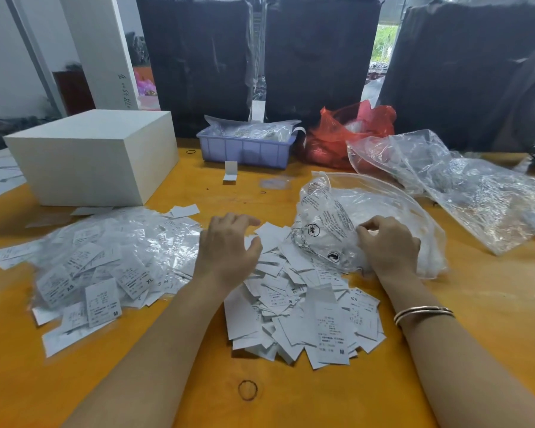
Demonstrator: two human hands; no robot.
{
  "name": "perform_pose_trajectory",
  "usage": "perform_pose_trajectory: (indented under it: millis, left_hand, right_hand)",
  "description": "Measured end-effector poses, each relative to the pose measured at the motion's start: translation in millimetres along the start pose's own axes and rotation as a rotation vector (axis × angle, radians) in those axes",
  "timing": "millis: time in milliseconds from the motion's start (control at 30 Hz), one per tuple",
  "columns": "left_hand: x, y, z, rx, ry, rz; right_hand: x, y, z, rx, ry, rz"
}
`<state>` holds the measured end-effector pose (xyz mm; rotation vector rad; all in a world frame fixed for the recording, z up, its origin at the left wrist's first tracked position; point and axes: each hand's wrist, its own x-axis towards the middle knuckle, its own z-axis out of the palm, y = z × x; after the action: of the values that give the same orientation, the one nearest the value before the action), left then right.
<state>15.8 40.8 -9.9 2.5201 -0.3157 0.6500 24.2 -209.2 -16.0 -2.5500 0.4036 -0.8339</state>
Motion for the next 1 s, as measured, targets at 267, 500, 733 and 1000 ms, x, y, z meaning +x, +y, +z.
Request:
perform_pose_trajectory:
  millis: [267, 500, 733, 1000]
  left_hand:
    - [-7.6, 11.7, 6.8, -0.167, -0.119, 0.129]
    - [-7.0, 15.5, 5.1, -0.285, -0.133, 0.102]
    - [-5.7, 17.5, 1.2, -0.516, -0.221, 0.028]
    - [-2.0, 22.5, -6.8, -0.946, -0.409, -0.211]
  right_hand:
    - [1.2, 0.6, 2.1, 0.143, -0.003, 0.004]
    - [0.6, -1.4, -3.3, 0.595, 0.038, 0.101]
    - [-11.4, -25.8, -16.9, 1.108, -0.160, -0.047]
    - [-36.0, -58.1, -13.6, 1.260, -0.737, -0.193]
